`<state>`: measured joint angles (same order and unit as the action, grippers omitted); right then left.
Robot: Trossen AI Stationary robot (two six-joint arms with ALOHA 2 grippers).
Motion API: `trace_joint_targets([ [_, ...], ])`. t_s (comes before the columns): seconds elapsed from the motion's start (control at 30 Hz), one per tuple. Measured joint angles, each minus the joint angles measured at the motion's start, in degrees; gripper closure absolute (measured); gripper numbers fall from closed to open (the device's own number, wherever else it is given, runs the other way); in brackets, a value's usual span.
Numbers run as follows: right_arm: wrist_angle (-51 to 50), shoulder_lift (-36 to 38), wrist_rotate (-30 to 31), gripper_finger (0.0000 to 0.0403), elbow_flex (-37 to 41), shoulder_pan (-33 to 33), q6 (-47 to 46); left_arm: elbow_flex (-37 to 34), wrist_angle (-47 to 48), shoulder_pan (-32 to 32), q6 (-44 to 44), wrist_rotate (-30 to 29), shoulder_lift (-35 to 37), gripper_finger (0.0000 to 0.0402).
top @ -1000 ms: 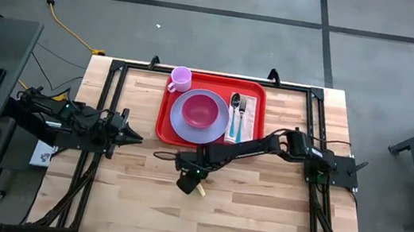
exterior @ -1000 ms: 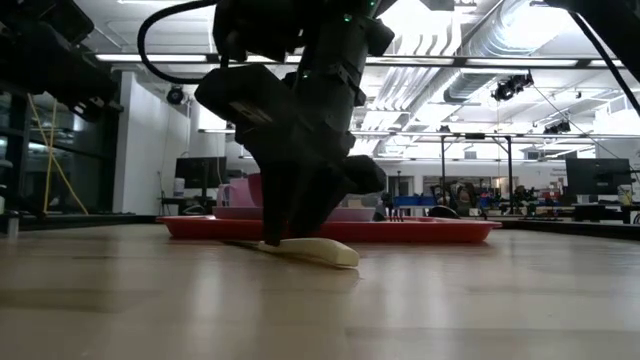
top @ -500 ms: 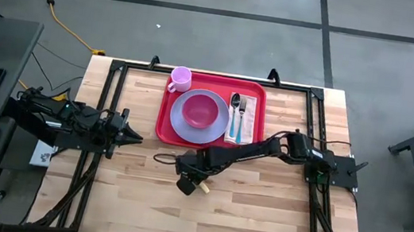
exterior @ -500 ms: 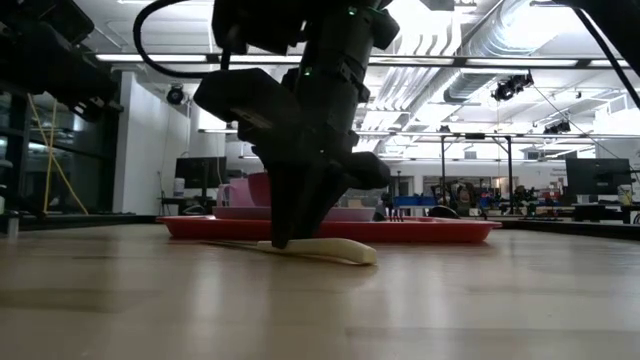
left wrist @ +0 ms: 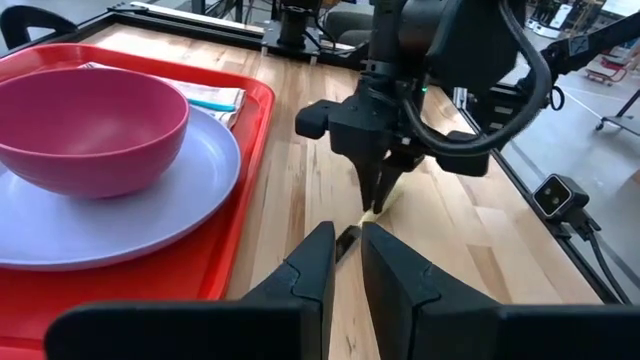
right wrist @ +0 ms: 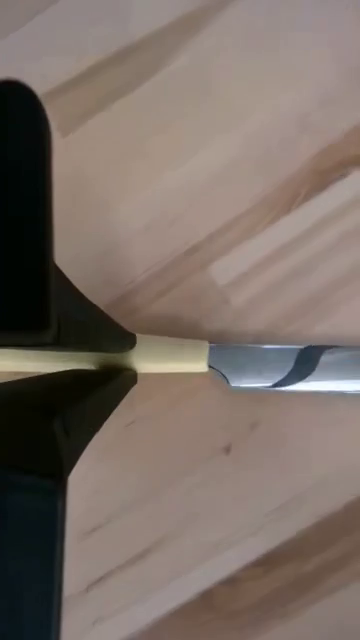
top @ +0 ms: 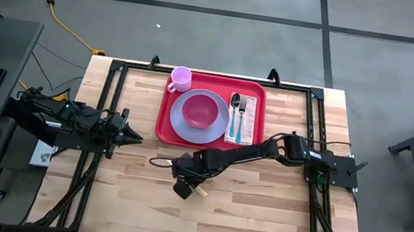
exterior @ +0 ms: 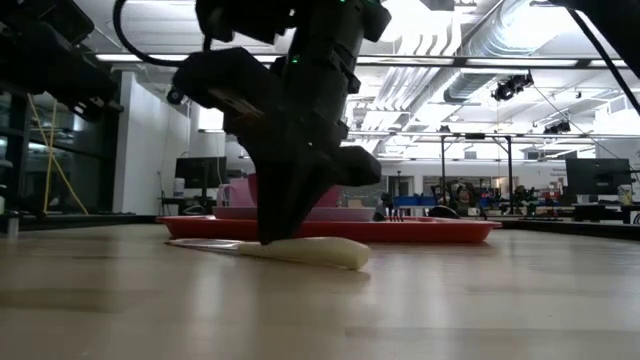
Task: Set up tray
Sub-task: Put the yellow knife to the right of the blue fork on the light pink napkin
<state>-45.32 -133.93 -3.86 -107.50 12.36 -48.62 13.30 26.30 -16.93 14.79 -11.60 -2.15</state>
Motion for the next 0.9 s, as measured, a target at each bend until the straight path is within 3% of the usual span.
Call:
trace_joint_targets([
  [0.9, -2.4, -0.1, -1.3, 0.0403, -2.2, 0.2, -0.4, 0.0, 0.4, 0.0, 0.0, 0.1, 0.0, 0.0316],
])
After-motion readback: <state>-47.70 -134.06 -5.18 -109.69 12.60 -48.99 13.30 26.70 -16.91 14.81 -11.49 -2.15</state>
